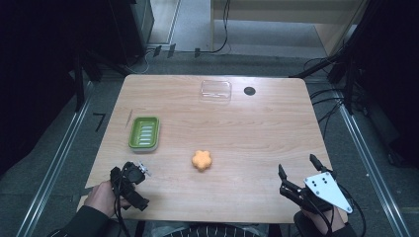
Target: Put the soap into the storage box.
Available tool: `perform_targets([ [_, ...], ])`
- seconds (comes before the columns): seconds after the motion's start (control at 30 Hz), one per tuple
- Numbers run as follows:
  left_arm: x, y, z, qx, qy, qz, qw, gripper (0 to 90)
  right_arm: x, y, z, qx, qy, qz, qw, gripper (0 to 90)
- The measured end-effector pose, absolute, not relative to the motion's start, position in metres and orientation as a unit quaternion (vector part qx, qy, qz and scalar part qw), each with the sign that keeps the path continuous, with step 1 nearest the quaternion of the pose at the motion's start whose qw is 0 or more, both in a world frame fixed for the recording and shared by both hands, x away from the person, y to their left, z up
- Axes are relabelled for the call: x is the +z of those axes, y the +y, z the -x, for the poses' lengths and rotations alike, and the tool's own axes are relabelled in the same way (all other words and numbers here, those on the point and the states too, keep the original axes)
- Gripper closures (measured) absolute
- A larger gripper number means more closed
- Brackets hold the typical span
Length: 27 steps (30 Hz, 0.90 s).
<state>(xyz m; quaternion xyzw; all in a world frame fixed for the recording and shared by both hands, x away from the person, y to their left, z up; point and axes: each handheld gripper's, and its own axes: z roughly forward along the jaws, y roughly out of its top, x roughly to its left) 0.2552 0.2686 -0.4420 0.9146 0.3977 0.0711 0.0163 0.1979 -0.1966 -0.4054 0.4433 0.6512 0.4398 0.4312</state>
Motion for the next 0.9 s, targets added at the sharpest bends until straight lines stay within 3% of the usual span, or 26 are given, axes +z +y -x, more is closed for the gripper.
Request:
perform_targets([
  [0.9,-0.437,0.244,-0.267,0.066,0.371,-0.926,0.012,0.0,-0.407,-0.201,-0.199,0.441,0.648,-0.450,0.429,13.3],
])
